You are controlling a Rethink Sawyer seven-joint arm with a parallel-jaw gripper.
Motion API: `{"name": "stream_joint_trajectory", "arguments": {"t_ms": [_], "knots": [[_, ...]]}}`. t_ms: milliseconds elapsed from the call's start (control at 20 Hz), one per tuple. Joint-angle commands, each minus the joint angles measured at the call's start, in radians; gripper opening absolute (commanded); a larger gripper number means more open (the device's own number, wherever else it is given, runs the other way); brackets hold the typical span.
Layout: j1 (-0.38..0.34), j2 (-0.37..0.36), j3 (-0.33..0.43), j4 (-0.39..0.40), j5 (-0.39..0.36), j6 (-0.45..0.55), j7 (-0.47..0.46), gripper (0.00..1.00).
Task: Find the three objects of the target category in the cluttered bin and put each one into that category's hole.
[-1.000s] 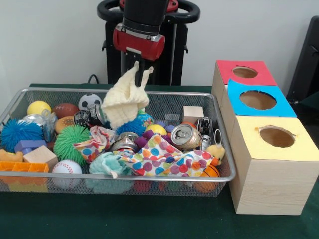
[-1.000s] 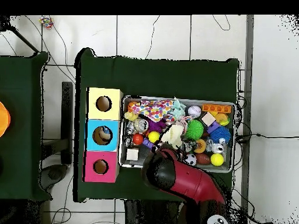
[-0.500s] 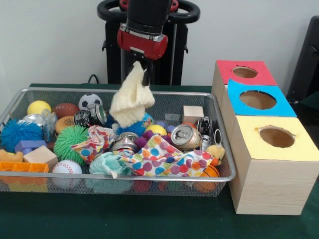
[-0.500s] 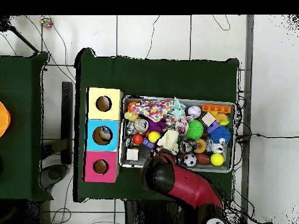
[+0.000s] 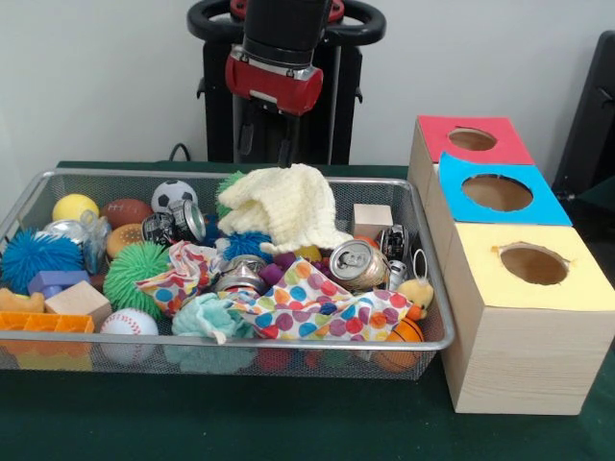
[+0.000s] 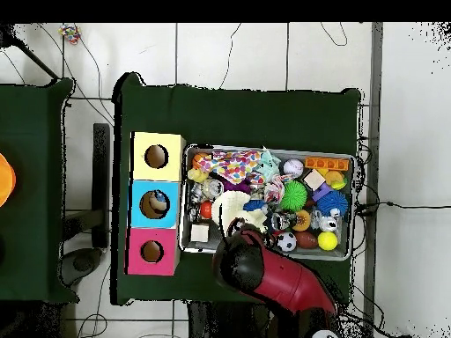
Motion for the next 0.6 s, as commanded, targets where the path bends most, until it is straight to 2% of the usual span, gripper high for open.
{"name": "stream_joint_trajectory", "arguments": {"t_ms": [50,150,300,450,600], "knots": [[0.016,0.037,0.001,0.005,0.071,0.07,0.23,1.0],[0.009,0.04,-0.005,-0.02,0.057,0.051,0.205,1.0],[-0.037,0.05,0.002,-0.089,0.035,0.081,0.144,1.0],[-0.103,0.079,0.032,-0.165,-0.001,0.084,0.069,1.0],[-0.154,0.105,0.07,-0.193,-0.025,0.061,0.032,1.0]]}}
